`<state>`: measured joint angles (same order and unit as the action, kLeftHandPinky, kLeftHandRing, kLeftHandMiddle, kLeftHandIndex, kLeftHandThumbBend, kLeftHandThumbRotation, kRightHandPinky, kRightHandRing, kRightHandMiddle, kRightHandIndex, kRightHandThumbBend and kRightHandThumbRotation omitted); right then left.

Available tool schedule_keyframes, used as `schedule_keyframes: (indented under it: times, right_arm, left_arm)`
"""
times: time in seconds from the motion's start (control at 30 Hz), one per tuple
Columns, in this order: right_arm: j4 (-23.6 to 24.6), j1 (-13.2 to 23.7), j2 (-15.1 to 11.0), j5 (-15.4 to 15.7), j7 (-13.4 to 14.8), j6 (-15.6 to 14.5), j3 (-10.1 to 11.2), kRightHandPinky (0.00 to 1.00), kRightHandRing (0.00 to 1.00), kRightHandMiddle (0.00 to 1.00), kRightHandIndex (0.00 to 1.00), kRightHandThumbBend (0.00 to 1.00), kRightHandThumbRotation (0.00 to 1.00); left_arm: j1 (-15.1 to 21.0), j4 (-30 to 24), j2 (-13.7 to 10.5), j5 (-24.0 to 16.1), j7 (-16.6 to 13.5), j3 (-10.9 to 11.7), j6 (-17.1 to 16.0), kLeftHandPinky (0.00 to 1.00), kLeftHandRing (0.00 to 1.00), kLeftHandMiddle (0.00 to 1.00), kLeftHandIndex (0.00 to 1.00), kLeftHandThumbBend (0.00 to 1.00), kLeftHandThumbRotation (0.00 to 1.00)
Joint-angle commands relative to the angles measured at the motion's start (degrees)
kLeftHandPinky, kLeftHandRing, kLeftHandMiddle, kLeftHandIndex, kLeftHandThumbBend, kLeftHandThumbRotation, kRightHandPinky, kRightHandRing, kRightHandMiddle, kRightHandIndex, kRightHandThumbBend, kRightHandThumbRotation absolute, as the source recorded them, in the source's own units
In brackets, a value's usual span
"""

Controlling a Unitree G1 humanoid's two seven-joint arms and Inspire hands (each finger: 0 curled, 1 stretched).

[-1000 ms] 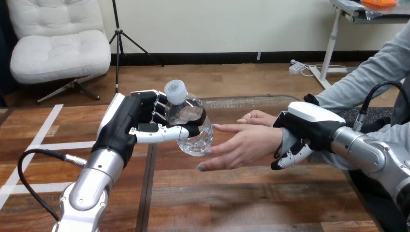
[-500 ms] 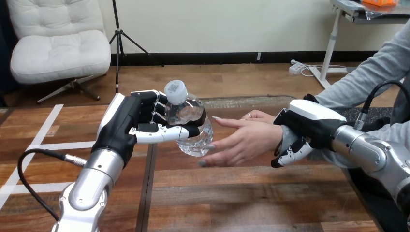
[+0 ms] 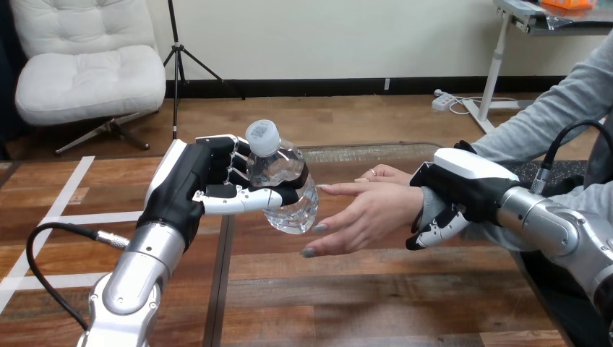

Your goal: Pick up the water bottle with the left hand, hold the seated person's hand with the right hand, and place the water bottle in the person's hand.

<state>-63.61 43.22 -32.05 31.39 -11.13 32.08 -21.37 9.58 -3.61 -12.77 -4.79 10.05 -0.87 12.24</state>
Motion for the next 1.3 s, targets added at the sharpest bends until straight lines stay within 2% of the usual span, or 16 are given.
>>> schedule_keyframes:
  times: [0.0,0.4,1.27]
  right_arm:
    - [1.86,3.52,-0.62,-1.56,0.36,0.37,1.74,0.23,0.27,0.31,0.32,0.73,0.00]
    - [1.57,3.48,-0.63,-1.59,0.65,1.26,1.83,0.23,0.26,0.31,0.31,0.74,0.00]
    - [1.55,3.48,-0.45,-1.62,0.48,1.09,1.79,0.23,0.26,0.31,0.31,0.73,0.00]
  left_arm:
    - [4.17,-1.61,-0.11,1.19,-0.30,1.47,-0.90,0.29,0.35,0.40,0.41,0.65,0.00]
    - [4.27,-1.34,-0.33,0.49,-0.40,1.01,-1.53,0.29,0.35,0.39,0.41,0.66,0.00]
    - [4.74,-0.94,0.22,-0.48,-0.80,-0.11,-2.03,0.30,0.36,0.40,0.41,0.67,0.00]
